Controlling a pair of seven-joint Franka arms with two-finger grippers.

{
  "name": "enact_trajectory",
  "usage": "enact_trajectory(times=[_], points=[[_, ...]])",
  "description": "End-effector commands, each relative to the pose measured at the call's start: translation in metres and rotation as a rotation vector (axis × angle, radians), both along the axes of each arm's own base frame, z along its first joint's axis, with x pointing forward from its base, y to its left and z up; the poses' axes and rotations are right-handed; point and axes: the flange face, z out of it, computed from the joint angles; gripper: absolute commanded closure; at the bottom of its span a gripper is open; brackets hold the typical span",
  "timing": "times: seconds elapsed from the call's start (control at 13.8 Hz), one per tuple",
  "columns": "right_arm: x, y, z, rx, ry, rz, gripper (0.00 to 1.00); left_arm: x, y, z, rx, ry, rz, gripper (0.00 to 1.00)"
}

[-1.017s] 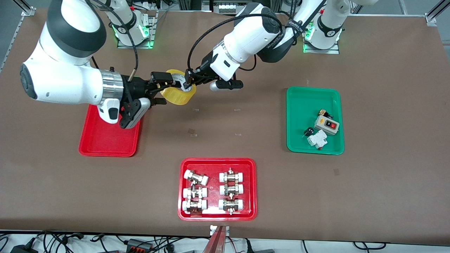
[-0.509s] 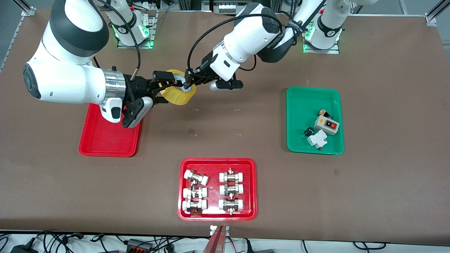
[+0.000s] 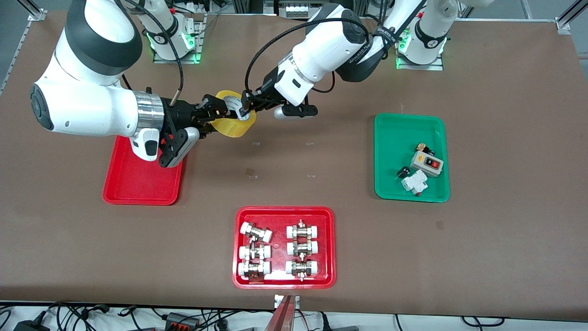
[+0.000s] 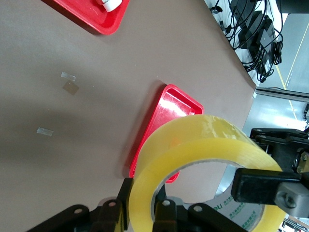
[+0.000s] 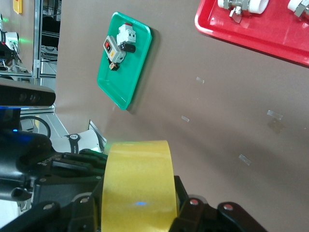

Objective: Left arm passes tape to right arm into tray
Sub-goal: 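Close the right gripper on the tape roll beside the left gripper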

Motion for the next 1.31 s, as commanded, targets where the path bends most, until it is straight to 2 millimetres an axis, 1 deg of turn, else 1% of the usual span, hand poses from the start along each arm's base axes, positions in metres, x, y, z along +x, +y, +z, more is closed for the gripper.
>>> enact_trajectory(times=[0.0,0.07,0.15,0.22,0.29,0.36,0.44,0.65,0.87,1.02,1.24], points=[[0.0,-0.002,0.001,-0.003,-0.007,0.016,0.63,0.002,-0.006,0.008,-0.026,-0.006,0.006,0.98],[0.001,-0.002,0.001,-0.003,-0.008,0.015,0.63,0.002,-0.006,0.009,-0.027,-0.009,0.004,0.87],[0.001,-0.002,0.002,-0.003,-0.009,0.016,0.64,0.002,-0.006,0.009,-0.026,-0.011,0.003,0.64],[0.001,-0.001,0.002,-0.001,-0.009,0.014,0.64,0.002,-0.006,0.009,-0.026,-0.01,0.004,0.28],[0.001,-0.001,0.002,-0.001,-0.01,0.015,0.65,0.002,-0.006,0.008,-0.026,-0.007,0.005,0.15],[0.001,-0.001,0.002,-0.001,-0.01,0.015,0.65,0.003,-0.005,0.009,-0.027,-0.008,0.007,0.09],[0.001,-0.001,0.002,-0.001,-0.01,0.015,0.66,0.003,-0.005,0.01,-0.028,-0.009,0.007,0.04],[0.001,-0.003,0.001,-0.007,-0.01,0.018,0.67,0.002,-0.005,0.01,-0.024,-0.021,-0.003,0.04],[0.001,-0.01,-0.003,-0.064,-0.023,0.027,0.67,0.002,-0.005,0.009,-0.022,-0.022,-0.005,0.04],[0.003,-0.021,-0.005,-0.071,-0.003,0.02,0.67,0.002,-0.004,0.009,-0.019,-0.023,-0.005,0.04],[0.011,-0.047,-0.013,-0.075,0.015,-0.02,0.67,0.006,0.004,0.006,-0.006,-0.038,-0.018,0.04]])
